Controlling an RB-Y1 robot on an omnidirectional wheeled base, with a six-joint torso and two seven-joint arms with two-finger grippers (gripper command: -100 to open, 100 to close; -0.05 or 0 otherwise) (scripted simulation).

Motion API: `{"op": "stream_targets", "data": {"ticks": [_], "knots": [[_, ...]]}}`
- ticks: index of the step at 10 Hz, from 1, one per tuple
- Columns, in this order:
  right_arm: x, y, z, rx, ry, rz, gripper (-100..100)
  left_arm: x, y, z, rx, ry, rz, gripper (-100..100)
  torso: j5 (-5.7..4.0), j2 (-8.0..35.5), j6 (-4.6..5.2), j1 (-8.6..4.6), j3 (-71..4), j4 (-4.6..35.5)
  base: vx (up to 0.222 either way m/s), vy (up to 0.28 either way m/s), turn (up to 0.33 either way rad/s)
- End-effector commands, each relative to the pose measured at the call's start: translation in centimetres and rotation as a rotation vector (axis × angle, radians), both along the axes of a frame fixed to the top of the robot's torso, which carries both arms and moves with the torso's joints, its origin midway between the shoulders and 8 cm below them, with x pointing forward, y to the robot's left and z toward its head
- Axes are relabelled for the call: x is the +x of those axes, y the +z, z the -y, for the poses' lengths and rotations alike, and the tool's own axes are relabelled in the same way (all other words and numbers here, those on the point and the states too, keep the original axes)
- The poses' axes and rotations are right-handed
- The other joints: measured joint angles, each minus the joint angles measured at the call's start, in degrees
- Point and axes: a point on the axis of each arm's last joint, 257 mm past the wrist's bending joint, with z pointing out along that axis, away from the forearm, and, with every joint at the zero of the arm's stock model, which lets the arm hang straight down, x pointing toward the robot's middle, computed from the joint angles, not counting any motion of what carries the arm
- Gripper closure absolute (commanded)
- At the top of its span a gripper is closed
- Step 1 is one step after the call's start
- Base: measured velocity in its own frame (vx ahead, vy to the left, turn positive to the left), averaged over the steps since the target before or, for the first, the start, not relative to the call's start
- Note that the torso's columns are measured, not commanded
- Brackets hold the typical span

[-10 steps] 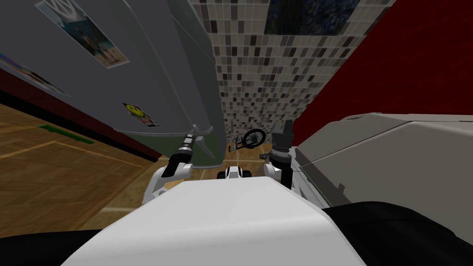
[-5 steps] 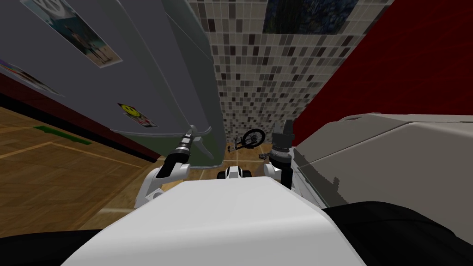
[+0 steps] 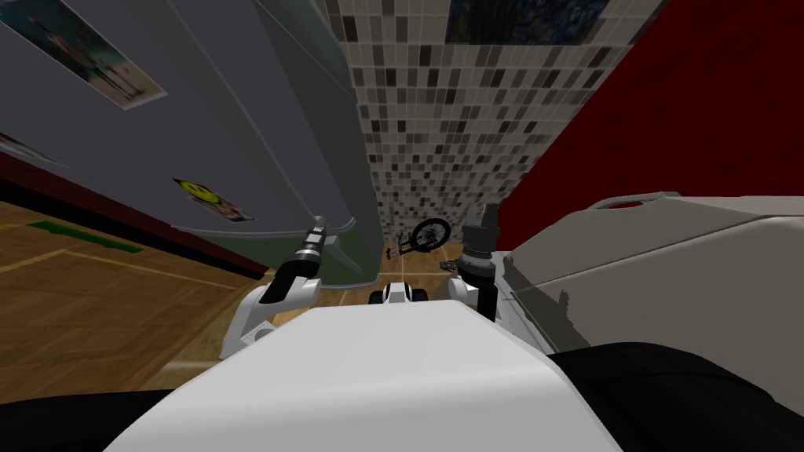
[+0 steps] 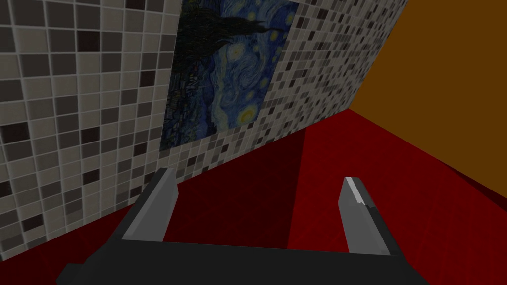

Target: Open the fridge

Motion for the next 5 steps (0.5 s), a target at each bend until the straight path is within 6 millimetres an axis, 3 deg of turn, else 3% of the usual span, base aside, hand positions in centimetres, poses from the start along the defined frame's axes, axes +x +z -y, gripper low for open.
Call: {"op": "stream_targets", "data": {"ticks": [1, 3, 5], "knots": [[0.0, 0.0, 0.0, 0.0, 0.0, 0.0, 0, 0.0, 0.0, 1.0, 0.001, -0.028, 0.0, 100, -0.08, 0.21, 0.03, -0.12, 0.13, 0.12, -0.127, 0.106, -0.074], [0.0, 0.0, 0.0, 0.0, 0.0, 0.0, 0, 0.0, 0.2, 1.9, 0.003, -0.057, 0.002, 100, 0.05, 0.75, -0.21, 0.7, 0.45, 0.4, -0.219, 0.224, -0.127], [0.0, 0.0, 0.0, 0.0, 0.0, 0.0, 0, 0.0, 0.5, 3.9, 0.006, -0.114, 0.006, 100, 0.0, 0.55, -0.46, 0.55, 0.29, 0.41, -0.286, 0.16, -0.068]]}}
